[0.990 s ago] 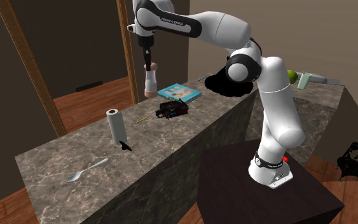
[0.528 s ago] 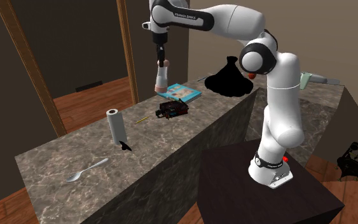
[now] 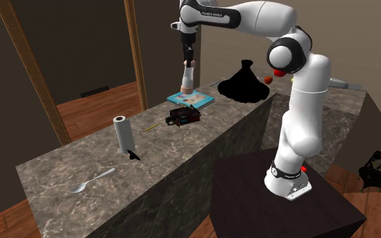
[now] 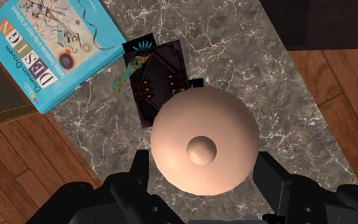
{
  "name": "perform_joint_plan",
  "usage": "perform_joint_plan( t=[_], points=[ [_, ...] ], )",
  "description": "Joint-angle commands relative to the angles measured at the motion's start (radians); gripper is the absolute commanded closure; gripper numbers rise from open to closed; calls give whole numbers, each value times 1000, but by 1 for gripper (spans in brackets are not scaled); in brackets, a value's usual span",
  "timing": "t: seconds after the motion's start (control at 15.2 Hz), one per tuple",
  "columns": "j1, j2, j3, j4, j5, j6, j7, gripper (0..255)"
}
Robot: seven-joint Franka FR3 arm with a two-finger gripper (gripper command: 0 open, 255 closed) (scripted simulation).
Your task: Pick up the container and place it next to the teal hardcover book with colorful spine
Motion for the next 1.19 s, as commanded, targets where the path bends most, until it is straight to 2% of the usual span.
perform_joint_plan(
  t=[0.0, 0.59, 1.12],
  points=[
    [-18, -32, -16, -38, -9, 12, -37, 255],
    [-120, -79, -108, -95, -1, 37, -233, 255],
    [-237, -31, -204, -50, 64, 34, -442, 255]
  ],
)
